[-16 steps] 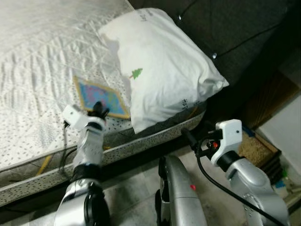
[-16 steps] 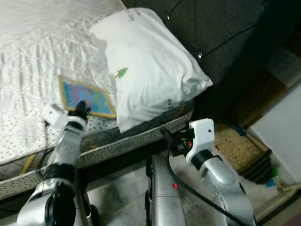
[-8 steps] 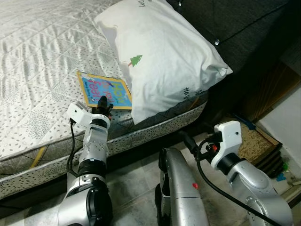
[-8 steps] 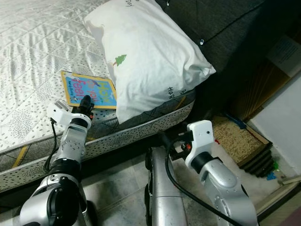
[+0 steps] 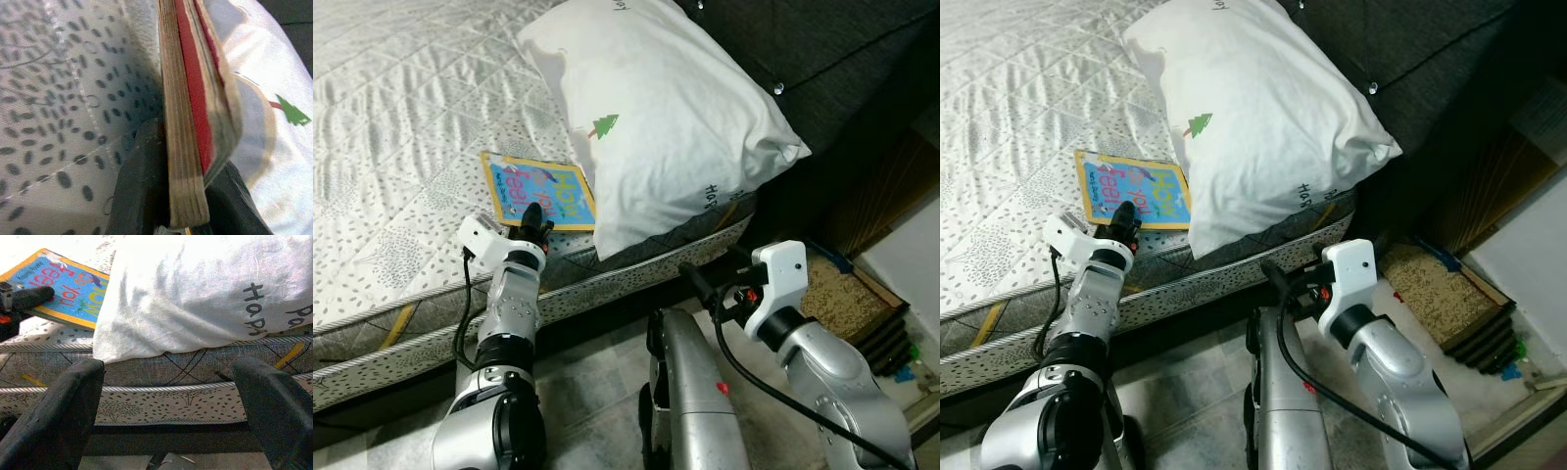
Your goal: Clean up the room
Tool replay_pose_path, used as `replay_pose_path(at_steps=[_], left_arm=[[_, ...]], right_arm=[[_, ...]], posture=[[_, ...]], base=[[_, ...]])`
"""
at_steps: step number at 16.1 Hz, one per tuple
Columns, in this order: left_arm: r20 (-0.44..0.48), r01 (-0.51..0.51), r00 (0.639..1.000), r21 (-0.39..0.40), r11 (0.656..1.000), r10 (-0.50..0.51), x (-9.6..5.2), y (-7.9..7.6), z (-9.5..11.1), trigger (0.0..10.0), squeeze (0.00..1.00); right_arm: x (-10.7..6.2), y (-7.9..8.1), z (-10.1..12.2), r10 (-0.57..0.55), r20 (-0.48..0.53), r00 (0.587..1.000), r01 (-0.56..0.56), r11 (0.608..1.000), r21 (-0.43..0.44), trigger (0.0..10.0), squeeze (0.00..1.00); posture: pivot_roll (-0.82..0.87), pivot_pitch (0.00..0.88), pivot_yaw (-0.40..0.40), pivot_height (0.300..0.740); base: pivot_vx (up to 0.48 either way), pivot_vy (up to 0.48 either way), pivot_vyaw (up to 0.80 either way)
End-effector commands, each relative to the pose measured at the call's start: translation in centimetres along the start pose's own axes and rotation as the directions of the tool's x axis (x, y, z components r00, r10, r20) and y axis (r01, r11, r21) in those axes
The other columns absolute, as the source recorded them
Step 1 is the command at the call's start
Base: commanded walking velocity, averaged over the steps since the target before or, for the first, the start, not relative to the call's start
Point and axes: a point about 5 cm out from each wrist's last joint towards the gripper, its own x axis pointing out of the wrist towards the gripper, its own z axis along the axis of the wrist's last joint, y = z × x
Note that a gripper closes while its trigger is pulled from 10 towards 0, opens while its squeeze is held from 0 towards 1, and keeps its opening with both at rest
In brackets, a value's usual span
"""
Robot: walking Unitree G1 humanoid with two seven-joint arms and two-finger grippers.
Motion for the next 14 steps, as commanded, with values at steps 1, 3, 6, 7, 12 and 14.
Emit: replay_pose_path(at_steps=[1,3,6,7,12,14], left_arm=[[-0.150,-0.066,0.986,0.047,0.997,0.072,-1.1,1.3,-3.0,10.0,0.00],[-0.147,-0.087,0.985,0.053,0.995,0.094,-1.5,1.6,-3.3,10.0,0.00],[-0.169,-0.095,0.980,0.057,0.994,0.104,-2.3,2.1,-3.8,10.0,0.00],[-0.183,-0.094,0.978,0.070,0.993,0.105,-2.5,2.1,-3.8,10.0,0.00],[-0.173,-0.091,0.979,0.094,0.991,0.107,-3.1,2.2,-2.9,10.0,0.00],[-0.185,-0.110,0.975,0.101,0.989,0.127,-2.6,2.9,-2.5,10.0,0.00]], right_arm=[[0.1,-0.1,-0.1,-0.009,-0.003,1.000,0.009,1.000,-0.009,10.0,0.00],[0.2,-0.2,-0.2,-0.015,-0.002,1.000,0.015,1.000,-0.007,10.0,0.00],[0.5,-0.1,-0.2,-0.012,0.003,1.000,0.012,1.000,-0.010,10.0,0.00],[0.6,-0.2,-0.1,-0.013,0.006,1.000,0.013,1.000,-0.014,10.0,0.00],[0.7,-0.4,-0.2,-0.023,0.008,1.000,0.023,0.999,-0.022,10.0,0.00],[0.8,-0.4,-0.2,-0.023,0.010,1.000,0.023,0.999,-0.024,10.0,0.00]], posture=[[-0.25,0.150,-0.066,0.478],[-0.24,0.149,-0.066,0.478],[-0.24,0.147,-0.070,0.478],[-0.24,0.148,-0.069,0.478],[-0.24,0.147,-0.067,0.478],[-0.24,0.148,-0.070,0.478]], base=[[0.000,0.000,0.00],[0.000,0.000,0.00],[0.000,0.000,0.00],[0.000,0.000,0.00],[0.000,0.000,0.00],[0.000,0.000,0.00]])
